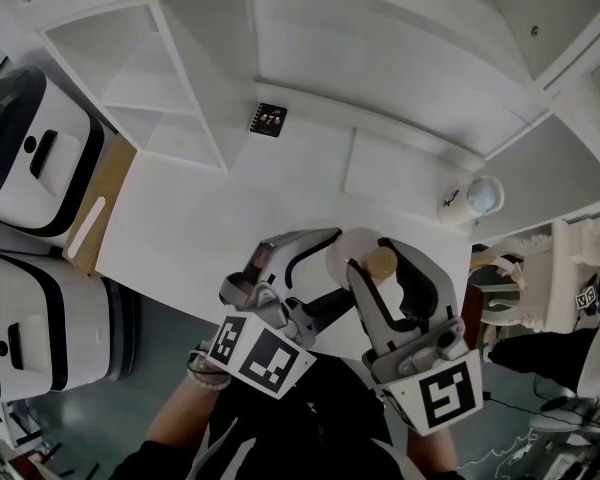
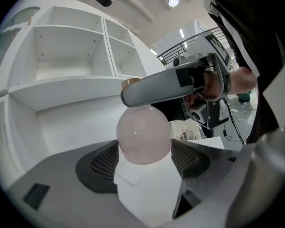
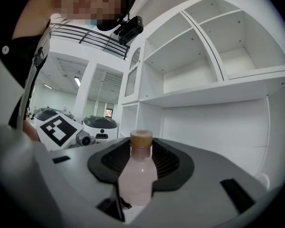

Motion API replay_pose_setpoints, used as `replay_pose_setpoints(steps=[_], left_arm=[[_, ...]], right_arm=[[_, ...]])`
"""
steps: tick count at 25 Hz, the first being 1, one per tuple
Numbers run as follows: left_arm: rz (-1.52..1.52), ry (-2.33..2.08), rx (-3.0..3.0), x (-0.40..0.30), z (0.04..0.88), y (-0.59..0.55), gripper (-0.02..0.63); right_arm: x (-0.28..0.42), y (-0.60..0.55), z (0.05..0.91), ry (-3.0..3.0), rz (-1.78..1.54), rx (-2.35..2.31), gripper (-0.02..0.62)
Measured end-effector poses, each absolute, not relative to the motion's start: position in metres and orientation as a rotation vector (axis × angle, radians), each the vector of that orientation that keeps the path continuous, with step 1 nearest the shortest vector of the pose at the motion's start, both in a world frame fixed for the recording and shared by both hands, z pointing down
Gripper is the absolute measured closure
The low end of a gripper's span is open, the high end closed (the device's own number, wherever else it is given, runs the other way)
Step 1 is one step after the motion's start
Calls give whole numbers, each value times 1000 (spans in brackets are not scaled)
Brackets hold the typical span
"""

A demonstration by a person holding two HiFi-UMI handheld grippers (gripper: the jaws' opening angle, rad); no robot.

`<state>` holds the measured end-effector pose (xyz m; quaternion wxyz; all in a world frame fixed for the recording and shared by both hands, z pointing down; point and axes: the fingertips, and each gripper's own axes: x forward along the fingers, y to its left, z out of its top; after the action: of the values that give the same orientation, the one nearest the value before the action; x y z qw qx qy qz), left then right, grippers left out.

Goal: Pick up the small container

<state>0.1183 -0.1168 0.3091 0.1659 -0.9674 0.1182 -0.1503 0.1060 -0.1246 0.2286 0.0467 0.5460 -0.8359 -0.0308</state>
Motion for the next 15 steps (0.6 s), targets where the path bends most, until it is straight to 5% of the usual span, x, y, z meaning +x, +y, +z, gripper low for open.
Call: replay_pose_setpoints(steps=[15], left_arm=[[-386,350,-2741,106,287,-106,259]], right_arm=[[90,-113,205,-2582,-147,1651,448]])
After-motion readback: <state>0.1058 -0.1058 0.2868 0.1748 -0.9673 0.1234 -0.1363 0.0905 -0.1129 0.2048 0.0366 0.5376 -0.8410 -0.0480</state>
